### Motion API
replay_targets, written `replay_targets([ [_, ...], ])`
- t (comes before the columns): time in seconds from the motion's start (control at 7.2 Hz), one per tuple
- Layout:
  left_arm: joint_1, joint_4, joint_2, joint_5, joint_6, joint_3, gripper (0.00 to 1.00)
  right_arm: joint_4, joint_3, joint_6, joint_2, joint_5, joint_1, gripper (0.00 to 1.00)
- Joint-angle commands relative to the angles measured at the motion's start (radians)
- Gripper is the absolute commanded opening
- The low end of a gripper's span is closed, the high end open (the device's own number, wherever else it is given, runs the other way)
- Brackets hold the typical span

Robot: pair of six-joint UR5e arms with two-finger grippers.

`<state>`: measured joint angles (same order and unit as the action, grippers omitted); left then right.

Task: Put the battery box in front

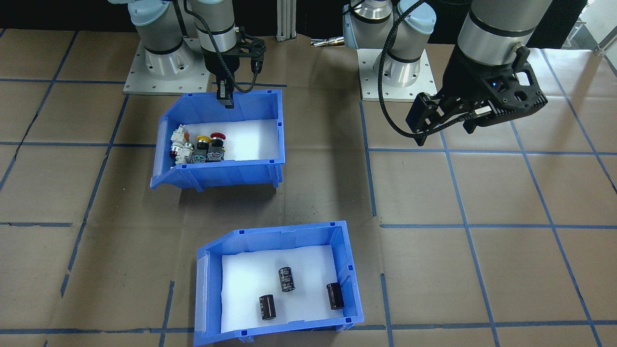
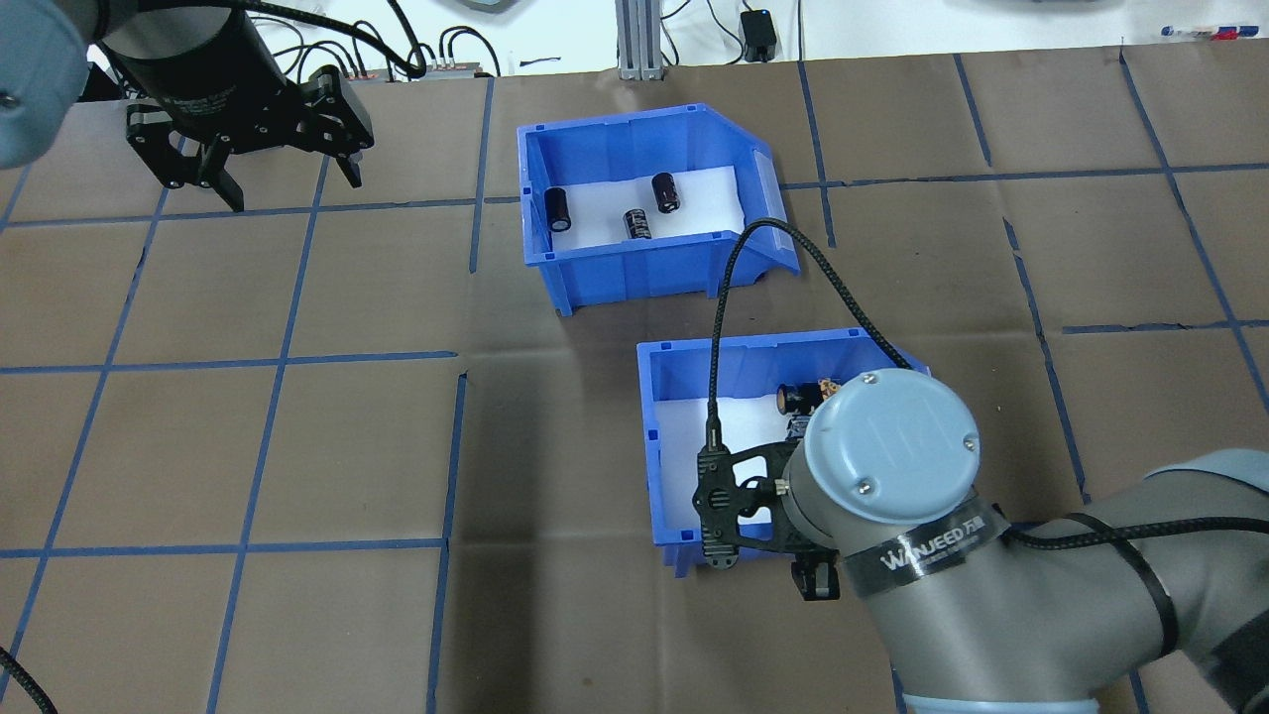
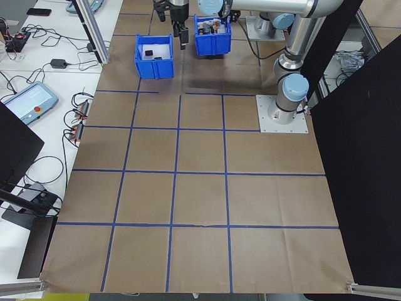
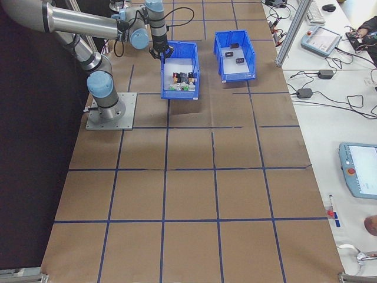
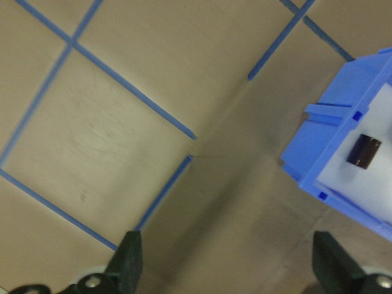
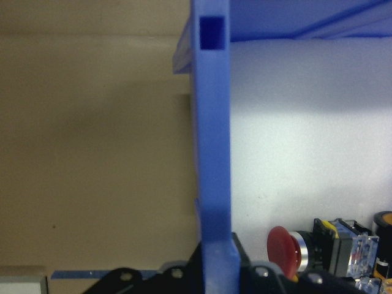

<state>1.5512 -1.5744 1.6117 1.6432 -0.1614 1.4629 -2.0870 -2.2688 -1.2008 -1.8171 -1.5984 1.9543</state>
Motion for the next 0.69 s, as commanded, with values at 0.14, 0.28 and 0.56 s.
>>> replay_targets([
  [0.14,0.003,-0.006,-0.022,0.003,0.196,0.007,1.00,-0.140,0.005,0.150,0.111,-0.012,0.144,0.05],
  [0.28,0.000,0.002,-0.022,0.004,0.256,0.008,1.00,-0.156,0.008,0.168,0.117,-0.012,0.159,0.05],
  [0.56,0.000,0.011,-0.012,-0.005,0.231,0.007,1.00,-0.154,0.008,0.193,0.117,-0.011,0.163,0.05],
])
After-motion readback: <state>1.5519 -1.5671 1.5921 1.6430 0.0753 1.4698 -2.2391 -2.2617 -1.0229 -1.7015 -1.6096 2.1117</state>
